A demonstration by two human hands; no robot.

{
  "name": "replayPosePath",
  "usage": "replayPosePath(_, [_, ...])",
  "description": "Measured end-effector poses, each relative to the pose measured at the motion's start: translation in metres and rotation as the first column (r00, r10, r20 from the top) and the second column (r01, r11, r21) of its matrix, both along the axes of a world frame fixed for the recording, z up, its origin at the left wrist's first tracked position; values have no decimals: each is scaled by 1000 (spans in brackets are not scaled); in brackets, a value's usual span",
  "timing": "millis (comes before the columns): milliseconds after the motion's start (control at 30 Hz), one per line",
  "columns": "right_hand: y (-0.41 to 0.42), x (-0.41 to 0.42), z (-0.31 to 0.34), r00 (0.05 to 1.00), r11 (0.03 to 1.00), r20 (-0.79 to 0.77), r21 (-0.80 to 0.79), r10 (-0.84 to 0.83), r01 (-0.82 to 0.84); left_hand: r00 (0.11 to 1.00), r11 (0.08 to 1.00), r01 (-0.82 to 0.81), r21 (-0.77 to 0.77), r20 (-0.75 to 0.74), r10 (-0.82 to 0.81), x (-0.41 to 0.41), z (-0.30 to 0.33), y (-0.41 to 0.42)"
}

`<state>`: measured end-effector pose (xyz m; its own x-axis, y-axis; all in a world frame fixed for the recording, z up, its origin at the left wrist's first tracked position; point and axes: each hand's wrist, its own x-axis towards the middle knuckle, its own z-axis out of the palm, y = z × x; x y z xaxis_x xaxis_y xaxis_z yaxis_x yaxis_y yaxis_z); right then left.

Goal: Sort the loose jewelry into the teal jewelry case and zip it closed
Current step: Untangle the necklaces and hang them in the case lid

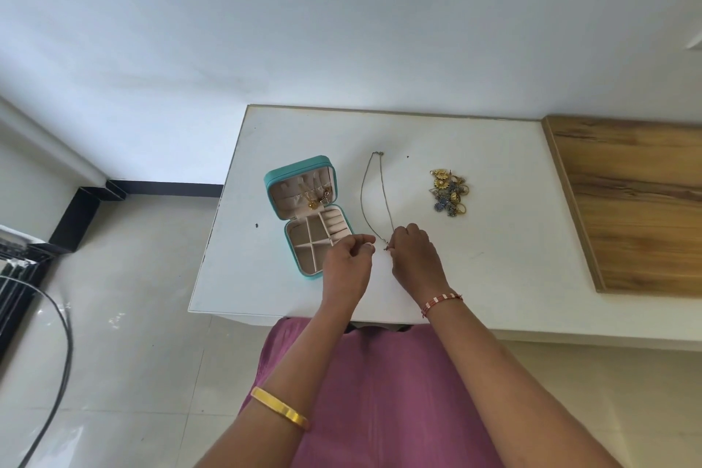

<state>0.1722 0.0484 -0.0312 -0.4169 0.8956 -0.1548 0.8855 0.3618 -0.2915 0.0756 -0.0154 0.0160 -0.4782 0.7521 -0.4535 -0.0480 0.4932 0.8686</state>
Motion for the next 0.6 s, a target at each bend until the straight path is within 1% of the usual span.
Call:
replayPosePath(133, [-2,3,-2,982,999,-184,-22,-37,33,1000,1000,-1,-10,19,1,1,0,0])
replayPosePath(367, [0,3,1,941,991,-317,-96,-120,94,998,999,-3,-47,70,6,6,-5,1])
replayPosePath(467, [-1,5,3,897,974,-388,-162,-210,158,996,997,-12,-72,83,18,9,-9,3])
replayPosePath(600, [-1,4,10,800,935,-501,-291,-330,203,993,993,-16,-114,111,29,11,-13,7])
